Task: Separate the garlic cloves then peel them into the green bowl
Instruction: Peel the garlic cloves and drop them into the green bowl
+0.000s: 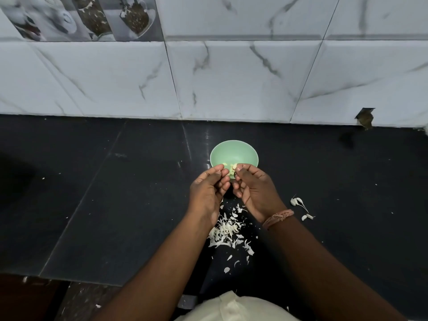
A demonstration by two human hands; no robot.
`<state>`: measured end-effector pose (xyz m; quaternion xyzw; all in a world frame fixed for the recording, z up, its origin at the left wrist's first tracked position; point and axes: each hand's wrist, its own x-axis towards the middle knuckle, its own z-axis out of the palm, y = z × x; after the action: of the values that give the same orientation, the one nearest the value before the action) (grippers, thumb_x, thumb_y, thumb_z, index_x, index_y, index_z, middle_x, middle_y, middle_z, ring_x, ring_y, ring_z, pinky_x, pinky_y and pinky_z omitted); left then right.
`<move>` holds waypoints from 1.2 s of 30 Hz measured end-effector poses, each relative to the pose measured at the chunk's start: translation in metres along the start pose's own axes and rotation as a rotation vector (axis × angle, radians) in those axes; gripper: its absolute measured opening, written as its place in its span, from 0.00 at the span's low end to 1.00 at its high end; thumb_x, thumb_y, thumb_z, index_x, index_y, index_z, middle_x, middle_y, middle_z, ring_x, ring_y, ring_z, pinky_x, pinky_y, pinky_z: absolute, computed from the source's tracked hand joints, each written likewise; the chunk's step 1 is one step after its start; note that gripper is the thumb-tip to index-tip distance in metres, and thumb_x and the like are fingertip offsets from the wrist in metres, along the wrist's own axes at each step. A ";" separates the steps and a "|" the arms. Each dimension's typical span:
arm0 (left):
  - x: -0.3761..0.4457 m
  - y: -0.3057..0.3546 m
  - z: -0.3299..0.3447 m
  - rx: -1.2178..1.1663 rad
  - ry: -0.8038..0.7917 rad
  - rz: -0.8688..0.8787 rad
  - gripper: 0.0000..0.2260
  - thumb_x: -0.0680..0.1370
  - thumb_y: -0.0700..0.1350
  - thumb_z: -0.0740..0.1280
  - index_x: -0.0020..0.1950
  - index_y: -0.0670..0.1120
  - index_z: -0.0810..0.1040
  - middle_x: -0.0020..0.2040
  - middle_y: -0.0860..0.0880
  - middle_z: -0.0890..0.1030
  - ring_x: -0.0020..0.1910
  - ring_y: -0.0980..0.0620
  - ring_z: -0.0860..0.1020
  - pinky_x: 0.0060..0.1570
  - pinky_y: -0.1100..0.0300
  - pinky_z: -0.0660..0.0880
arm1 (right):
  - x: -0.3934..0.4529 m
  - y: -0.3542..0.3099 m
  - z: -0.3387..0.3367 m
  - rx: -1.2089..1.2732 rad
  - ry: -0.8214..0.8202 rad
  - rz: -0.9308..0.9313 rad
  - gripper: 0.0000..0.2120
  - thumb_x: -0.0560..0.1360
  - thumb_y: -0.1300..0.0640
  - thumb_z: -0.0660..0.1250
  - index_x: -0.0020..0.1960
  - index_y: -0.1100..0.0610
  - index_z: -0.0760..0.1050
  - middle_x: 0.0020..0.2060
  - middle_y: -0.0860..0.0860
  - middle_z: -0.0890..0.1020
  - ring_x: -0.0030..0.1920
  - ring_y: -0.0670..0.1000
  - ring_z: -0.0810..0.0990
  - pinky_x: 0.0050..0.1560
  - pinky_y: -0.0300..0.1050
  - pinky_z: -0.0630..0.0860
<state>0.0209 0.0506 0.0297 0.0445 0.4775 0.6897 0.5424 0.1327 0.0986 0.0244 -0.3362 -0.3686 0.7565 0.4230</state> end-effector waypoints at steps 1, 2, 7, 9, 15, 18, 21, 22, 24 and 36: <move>0.000 0.000 0.002 -0.003 -0.004 -0.001 0.07 0.80 0.33 0.66 0.54 0.39 0.82 0.46 0.42 0.86 0.40 0.53 0.83 0.47 0.62 0.81 | 0.002 0.001 -0.002 -0.038 0.030 -0.016 0.07 0.82 0.64 0.64 0.46 0.60 0.78 0.32 0.52 0.74 0.31 0.49 0.71 0.28 0.41 0.66; 0.000 0.001 0.004 -0.012 -0.009 -0.003 0.07 0.80 0.32 0.66 0.54 0.38 0.82 0.46 0.42 0.86 0.41 0.52 0.84 0.48 0.62 0.81 | 0.004 0.003 -0.004 -0.076 0.063 -0.031 0.06 0.82 0.64 0.65 0.46 0.60 0.78 0.31 0.52 0.74 0.30 0.49 0.71 0.29 0.41 0.66; 0.005 0.001 0.011 -0.040 0.027 -0.023 0.07 0.80 0.32 0.66 0.56 0.35 0.81 0.47 0.38 0.86 0.44 0.48 0.86 0.51 0.57 0.83 | 0.018 0.008 -0.009 -0.133 0.295 -0.003 0.04 0.81 0.63 0.67 0.48 0.62 0.79 0.29 0.52 0.76 0.28 0.48 0.72 0.26 0.41 0.67; 0.010 0.000 0.012 -0.041 0.091 -0.027 0.07 0.81 0.32 0.65 0.57 0.34 0.80 0.46 0.38 0.85 0.42 0.48 0.85 0.49 0.58 0.83 | 0.029 0.009 -0.010 -0.227 0.438 0.038 0.06 0.79 0.63 0.69 0.44 0.61 0.79 0.27 0.51 0.76 0.27 0.49 0.72 0.25 0.41 0.67; 0.017 -0.012 0.006 0.045 0.187 -0.082 0.09 0.83 0.34 0.62 0.59 0.36 0.80 0.47 0.40 0.84 0.43 0.49 0.83 0.46 0.59 0.84 | 0.042 0.016 -0.013 -0.606 0.590 -0.060 0.09 0.73 0.64 0.71 0.34 0.62 0.81 0.29 0.56 0.79 0.33 0.52 0.76 0.37 0.43 0.72; 0.018 -0.019 0.006 0.074 0.208 -0.112 0.10 0.84 0.36 0.60 0.59 0.38 0.80 0.48 0.42 0.82 0.45 0.47 0.82 0.48 0.56 0.82 | 0.035 0.023 -0.019 -0.771 0.543 -0.134 0.09 0.75 0.61 0.71 0.38 0.63 0.83 0.32 0.56 0.84 0.35 0.54 0.83 0.41 0.47 0.78; 0.016 -0.023 0.009 0.070 0.200 -0.140 0.10 0.84 0.37 0.60 0.60 0.38 0.79 0.49 0.42 0.82 0.48 0.45 0.82 0.50 0.54 0.82 | 0.032 0.027 -0.027 -0.874 0.498 -0.168 0.09 0.76 0.59 0.70 0.41 0.62 0.84 0.34 0.56 0.85 0.40 0.56 0.85 0.43 0.51 0.80; 0.014 -0.024 0.009 0.067 0.192 -0.148 0.10 0.84 0.37 0.60 0.60 0.38 0.79 0.50 0.41 0.82 0.49 0.45 0.82 0.50 0.54 0.82 | 0.031 0.027 -0.028 -0.869 0.480 -0.187 0.09 0.77 0.59 0.70 0.41 0.61 0.84 0.35 0.54 0.85 0.41 0.55 0.85 0.44 0.51 0.80; 0.011 -0.026 0.010 0.066 0.184 -0.155 0.10 0.84 0.37 0.60 0.60 0.38 0.79 0.50 0.42 0.82 0.49 0.46 0.82 0.50 0.55 0.81 | 0.025 0.026 -0.028 -0.837 0.463 -0.246 0.07 0.78 0.59 0.70 0.43 0.57 0.85 0.37 0.49 0.86 0.41 0.48 0.84 0.46 0.49 0.80; -0.003 -0.058 0.021 0.171 0.127 -0.299 0.11 0.85 0.41 0.59 0.61 0.42 0.79 0.52 0.45 0.83 0.49 0.48 0.82 0.51 0.55 0.78 | -0.046 0.043 -0.093 -1.431 0.500 -0.279 0.19 0.73 0.52 0.57 0.56 0.52 0.83 0.52 0.52 0.83 0.53 0.58 0.80 0.57 0.55 0.76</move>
<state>0.0754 0.0583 0.0012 -0.0247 0.5689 0.5598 0.6020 0.2114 0.0673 -0.0501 -0.6391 -0.7006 0.1750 0.2647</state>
